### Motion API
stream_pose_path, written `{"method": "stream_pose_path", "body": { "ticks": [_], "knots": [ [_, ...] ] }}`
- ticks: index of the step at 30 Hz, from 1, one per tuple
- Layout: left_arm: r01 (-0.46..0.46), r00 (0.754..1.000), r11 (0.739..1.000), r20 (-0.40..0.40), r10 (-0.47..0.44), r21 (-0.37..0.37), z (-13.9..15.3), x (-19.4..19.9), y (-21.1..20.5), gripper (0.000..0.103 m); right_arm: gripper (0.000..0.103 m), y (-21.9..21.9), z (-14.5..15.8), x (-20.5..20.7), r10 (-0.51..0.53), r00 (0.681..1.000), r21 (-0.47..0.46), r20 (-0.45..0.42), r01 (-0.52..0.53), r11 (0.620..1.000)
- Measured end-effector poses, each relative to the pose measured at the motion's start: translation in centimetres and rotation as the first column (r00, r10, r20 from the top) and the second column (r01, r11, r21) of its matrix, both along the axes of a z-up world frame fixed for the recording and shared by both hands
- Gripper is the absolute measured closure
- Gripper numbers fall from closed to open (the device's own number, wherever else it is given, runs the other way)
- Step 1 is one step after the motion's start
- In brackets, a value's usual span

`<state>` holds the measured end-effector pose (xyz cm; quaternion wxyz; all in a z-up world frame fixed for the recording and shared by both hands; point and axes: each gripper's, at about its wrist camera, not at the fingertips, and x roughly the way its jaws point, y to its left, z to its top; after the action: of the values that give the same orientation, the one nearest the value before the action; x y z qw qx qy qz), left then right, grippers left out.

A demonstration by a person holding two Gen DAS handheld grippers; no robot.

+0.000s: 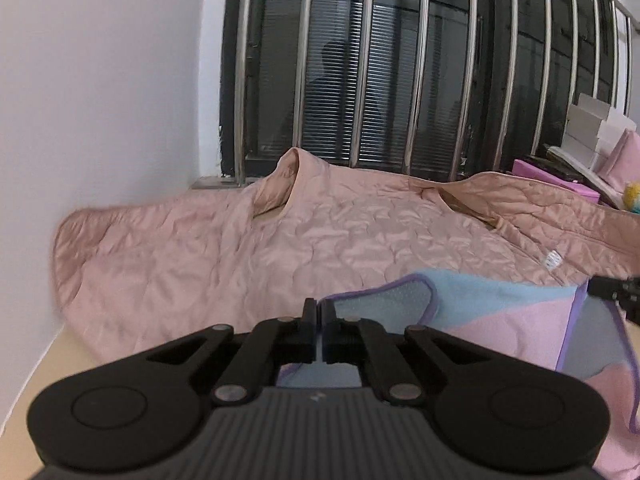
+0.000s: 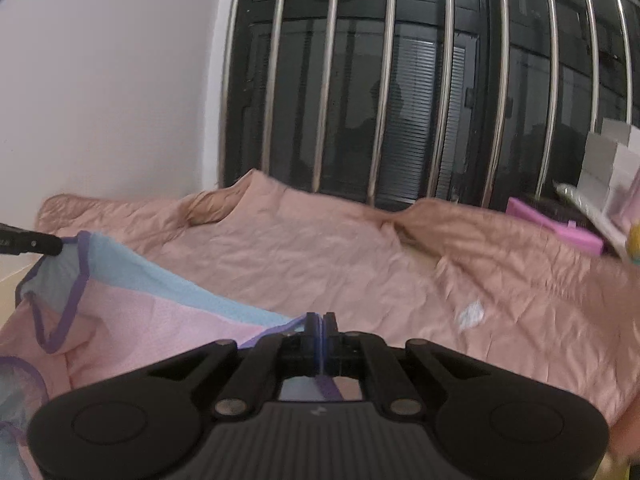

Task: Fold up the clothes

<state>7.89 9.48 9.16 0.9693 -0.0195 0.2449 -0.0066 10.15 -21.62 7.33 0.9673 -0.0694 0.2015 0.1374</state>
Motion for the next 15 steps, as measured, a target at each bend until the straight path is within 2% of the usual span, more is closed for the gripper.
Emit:
{"method": "stream_pose_path", "body": {
  "ticks": [5, 9, 11, 13, 15],
  "knots": [
    [-0.03, 0.998, 1.0, -0.052, 0.03, 0.0, -0.8, 5.0, 0.1, 0.102, 0.103, 0.7, 0.9, 6.6, -0.013, 1.0, -0.033, -0.004, 0.013, 0.999],
    [-0.084, 0.991, 0.996, -0.102, 0.084, 0.005, -2.1, 9.0, 0.8, 0.099, 0.102, 2.3, 0.1, 12.0, -0.019, 0.999, -0.08, -0.026, 0.017, 0.997],
    [-0.112, 0.986, 0.994, -0.124, 0.112, 0.013, -2.7, 10.8, 1.1, 0.087, 0.101, 2.7, -0.9, 14.2, -0.035, 0.997, -0.091, -0.07, 0.028, 0.995],
    [-0.131, 0.984, 0.99, -0.119, 0.136, 0.049, -2.6, 10.4, 1.6, 0.052, 0.096, 2.5, -1.8, 14.9, -0.062, 0.99, -0.085, -0.129, 0.052, 0.995],
    [-0.109, 0.987, 0.994, -0.117, 0.112, 0.031, -2.0, 8.3, 2.7, 0.048, 0.082, 0.9, -1.7, 13.1, -0.05, 0.986, -0.035, -0.158, 0.045, 0.998]
  ]
}}
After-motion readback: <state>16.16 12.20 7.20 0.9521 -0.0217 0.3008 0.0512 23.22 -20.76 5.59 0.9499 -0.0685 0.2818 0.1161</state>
